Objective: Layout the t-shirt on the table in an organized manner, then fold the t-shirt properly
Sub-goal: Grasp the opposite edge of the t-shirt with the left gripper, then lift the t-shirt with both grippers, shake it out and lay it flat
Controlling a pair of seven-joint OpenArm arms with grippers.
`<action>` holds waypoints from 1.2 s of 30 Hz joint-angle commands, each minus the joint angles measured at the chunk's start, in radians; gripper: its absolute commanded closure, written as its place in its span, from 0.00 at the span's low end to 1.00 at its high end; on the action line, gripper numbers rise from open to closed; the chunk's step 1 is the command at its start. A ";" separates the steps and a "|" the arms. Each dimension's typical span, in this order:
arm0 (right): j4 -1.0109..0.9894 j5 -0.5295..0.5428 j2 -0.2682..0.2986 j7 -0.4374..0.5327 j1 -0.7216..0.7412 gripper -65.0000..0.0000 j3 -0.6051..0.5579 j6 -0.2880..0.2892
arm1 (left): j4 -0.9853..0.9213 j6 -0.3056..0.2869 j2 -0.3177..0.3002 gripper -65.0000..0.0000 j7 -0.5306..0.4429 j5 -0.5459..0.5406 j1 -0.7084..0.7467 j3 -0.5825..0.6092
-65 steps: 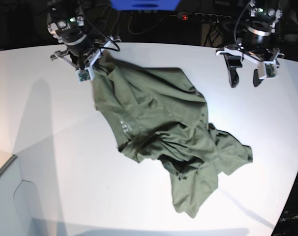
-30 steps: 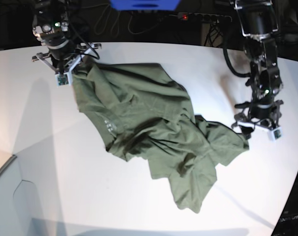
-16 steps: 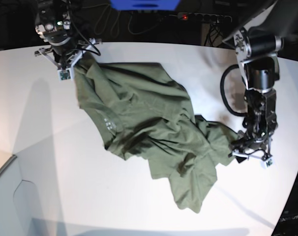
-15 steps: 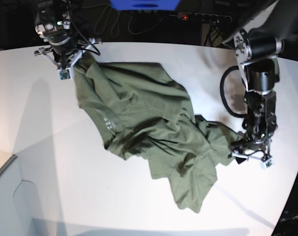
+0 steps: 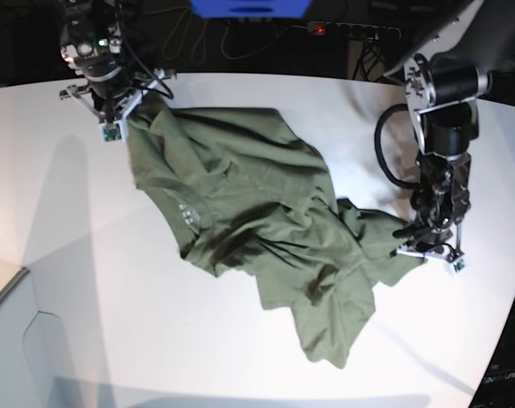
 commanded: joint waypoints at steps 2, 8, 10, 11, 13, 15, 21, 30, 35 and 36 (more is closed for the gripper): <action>0.014 -0.003 0.007 0.019 0.009 1.00 0.004 0.001 | 0.051 -0.002 -0.023 0.97 -0.022 -0.006 -0.029 0.000; 0.014 -0.003 0.008 0.019 0.039 1.00 0.006 0.001 | 0.376 -0.002 -0.033 1.00 0.072 -0.075 0.137 -0.026; 0.017 -0.004 0.008 0.019 0.057 1.00 0.007 0.001 | 0.533 -0.002 -0.048 1.00 0.132 -0.131 0.218 -0.080; 0.017 -0.004 0.010 0.019 0.069 1.00 0.007 0.001 | 0.596 -0.002 -0.052 1.00 0.163 -0.157 0.260 -0.109; 0.020 -0.004 0.008 0.025 0.086 1.00 0.026 0.001 | 0.697 -0.002 -0.052 1.00 0.205 -0.203 0.335 -0.186; 0.023 0.000 -0.007 0.028 0.105 1.00 0.072 0.001 | 0.738 -0.002 -0.063 1.00 0.230 -0.224 0.387 -0.247; 0.069 0.000 -0.087 0.029 0.186 1.00 0.246 0.003 | 0.758 -0.002 -0.100 1.00 0.245 -0.238 0.513 -0.353; 0.114 0.002 -0.127 0.029 0.181 1.00 0.299 0.027 | 0.768 -0.002 -0.065 1.00 0.239 -0.239 0.674 -0.427; 0.126 0.002 -0.153 0.029 0.148 1.00 0.299 0.212 | 0.858 -0.002 0.006 1.00 0.238 -0.239 0.755 -0.491; 0.134 0.002 -0.154 0.031 0.138 1.00 0.299 0.242 | 0.890 -0.002 0.020 1.00 0.238 -0.239 0.766 -0.508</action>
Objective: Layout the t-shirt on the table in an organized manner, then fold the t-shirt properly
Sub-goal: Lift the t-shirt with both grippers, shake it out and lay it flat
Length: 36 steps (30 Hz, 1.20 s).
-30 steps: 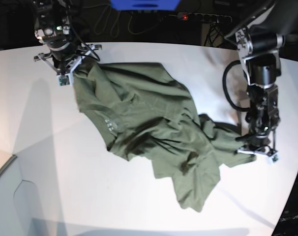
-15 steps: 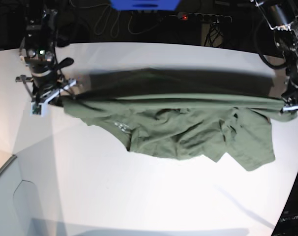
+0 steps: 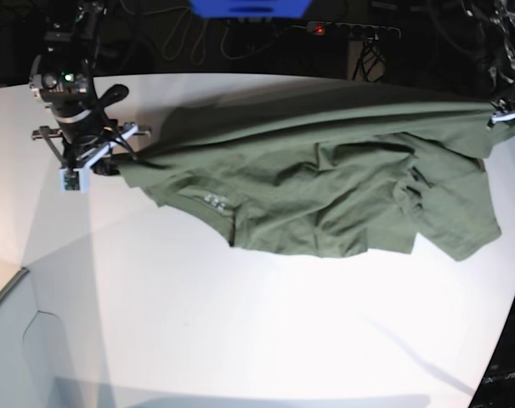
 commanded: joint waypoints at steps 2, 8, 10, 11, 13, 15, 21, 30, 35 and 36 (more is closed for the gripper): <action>0.055 -0.006 0.002 0.060 -0.009 1.00 0.005 0.043 | 0.091 0.001 0.016 1.00 -0.029 0.001 0.004 -0.039; 0.118 -0.006 -0.011 0.154 0.005 1.00 0.005 0.057 | 0.314 0.001 0.072 1.00 -0.024 0.001 -0.006 -0.074; 0.125 -0.006 -0.011 0.162 0.034 1.00 0.005 0.057 | 0.358 0.001 0.072 1.00 -0.024 0.001 -0.054 -0.073; 0.128 -0.006 -0.011 0.165 0.054 1.00 0.005 0.057 | 0.372 0.001 0.071 1.00 -0.022 0.001 -0.092 -0.073; 0.127 -0.006 -0.010 0.179 0.103 1.00 0.005 0.057 | 0.385 0.001 0.062 1.00 -0.021 0.003 -0.175 -0.071; 0.128 -0.006 -0.010 0.194 0.160 1.00 0.005 0.057 | 0.381 0.001 0.051 1.00 -0.021 0.012 -0.270 -0.059; 0.130 -0.006 -0.010 0.255 0.367 1.00 0.005 0.057 | 0.363 0.010 -0.041 1.00 -0.019 0.013 -0.524 0.097; 0.153 -0.007 -0.010 0.326 0.542 1.00 0.081 0.057 | 0.371 0.010 -0.116 1.00 -0.019 0.013 -0.758 0.266; 0.168 -0.007 -0.010 0.475 0.554 1.00 0.078 0.057 | 0.414 0.010 -0.153 1.00 -0.019 0.006 -0.806 0.263; 0.168 -0.007 -0.011 0.513 0.551 1.00 0.077 0.057 | 0.423 0.010 -0.164 1.00 -0.019 0.004 -0.806 0.263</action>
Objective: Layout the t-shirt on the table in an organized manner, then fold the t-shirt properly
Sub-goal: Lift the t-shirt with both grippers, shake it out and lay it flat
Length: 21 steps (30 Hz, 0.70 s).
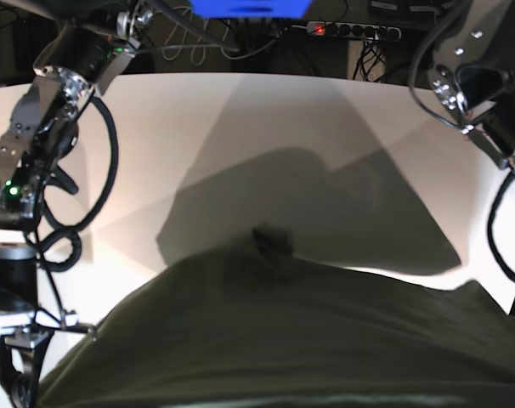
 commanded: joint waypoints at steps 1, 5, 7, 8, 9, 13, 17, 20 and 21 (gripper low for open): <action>0.016 0.008 -0.005 0.069 0.019 1.00 -0.005 -0.006 | 0.027 -0.002 -0.019 1.00 -0.028 -0.008 -0.027 0.001; 0.019 0.008 -0.042 0.205 0.039 1.00 -0.011 -0.008 | 0.086 -0.003 -0.019 1.00 -0.034 -0.008 -0.029 0.000; 0.019 0.008 -0.047 0.251 0.059 1.00 -0.014 -0.008 | 0.110 -0.005 -0.019 1.00 -0.035 -0.008 -0.030 0.000; 0.019 0.008 -0.048 0.262 0.071 1.00 -0.016 -0.008 | 0.126 -0.005 -0.019 1.00 -0.035 -0.008 -0.041 0.000; 0.019 0.008 -0.048 0.268 0.084 1.00 -0.016 -0.008 | 0.133 -0.006 -0.019 1.00 -0.034 -0.008 -0.052 0.000; 0.020 0.008 -0.070 0.271 0.162 1.00 -0.013 -0.008 | 0.142 -0.002 -0.039 1.00 -0.034 -0.008 -0.086 0.000; 0.028 0.008 -0.068 0.271 0.217 1.00 -0.010 -0.008 | 0.144 -0.002 -0.041 1.00 -0.035 -0.009 -0.096 -0.002; 0.023 0.006 -0.068 0.270 0.249 1.00 -0.016 -0.008 | 0.144 -0.002 -0.042 1.00 -0.035 -0.008 -0.096 -0.002; 0.020 0.005 -0.068 0.264 0.262 1.00 -0.017 -0.008 | 0.141 -0.002 -0.042 1.00 -0.032 -0.008 -0.095 -0.004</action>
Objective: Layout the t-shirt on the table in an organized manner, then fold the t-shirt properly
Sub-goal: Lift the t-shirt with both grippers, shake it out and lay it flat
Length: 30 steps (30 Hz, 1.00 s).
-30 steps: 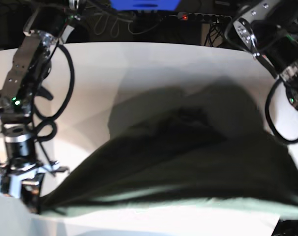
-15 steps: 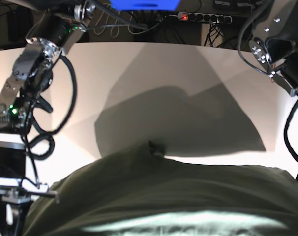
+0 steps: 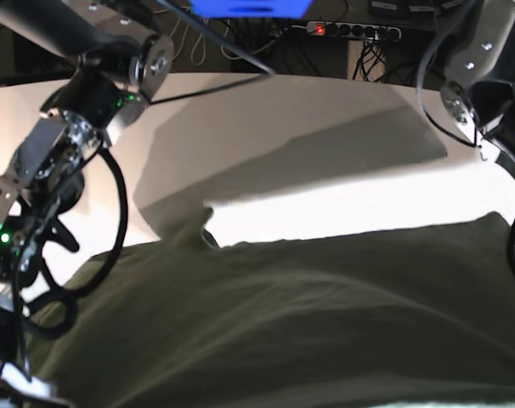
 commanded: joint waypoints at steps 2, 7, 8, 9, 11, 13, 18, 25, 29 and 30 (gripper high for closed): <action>-0.007 0.004 -0.001 0.015 0.052 1.00 -0.007 -0.007 | 0.004 -0.004 -0.007 1.00 -0.021 -0.002 -0.008 -0.022; -0.106 0.004 0.002 -0.077 0.092 1.00 -0.026 -0.007 | -0.023 -0.004 0.010 1.00 -0.029 -0.002 0.067 -0.028; -0.145 0.004 0.003 -0.085 0.107 1.00 -0.027 -0.007 | -0.042 -0.004 0.024 1.00 -0.029 0.004 0.074 -0.028; -0.188 0.004 0.003 -0.087 0.121 1.00 -0.027 -0.007 | -0.068 -0.005 0.033 1.00 -0.029 0.009 0.074 -0.028; -0.274 0.004 0.005 -0.085 0.145 1.00 -0.027 -0.007 | -0.128 -0.005 0.036 1.00 -0.029 0.024 0.074 -0.028; -0.377 0.004 0.015 -0.085 0.173 1.00 -0.027 -0.007 | -0.206 -0.008 0.039 1.00 -0.029 0.049 0.071 -0.028; -0.678 0.004 0.043 -0.081 0.266 1.00 -0.027 -0.007 | -0.425 -0.010 0.033 1.00 -0.030 0.087 0.008 0.029; -1.150 0.004 0.103 -0.074 0.432 1.00 -0.044 -0.007 | -0.665 -0.010 0.035 1.00 -0.081 0.107 -0.071 0.112; -1.332 0.004 0.129 -0.039 0.513 1.00 -0.043 -0.007 | -0.786 -0.010 0.036 1.00 -0.081 0.107 -0.114 0.121; -1.359 0.004 0.135 -0.030 0.521 1.00 -0.043 -0.007 | -0.812 -0.010 0.036 0.99 -0.081 0.107 -0.123 0.124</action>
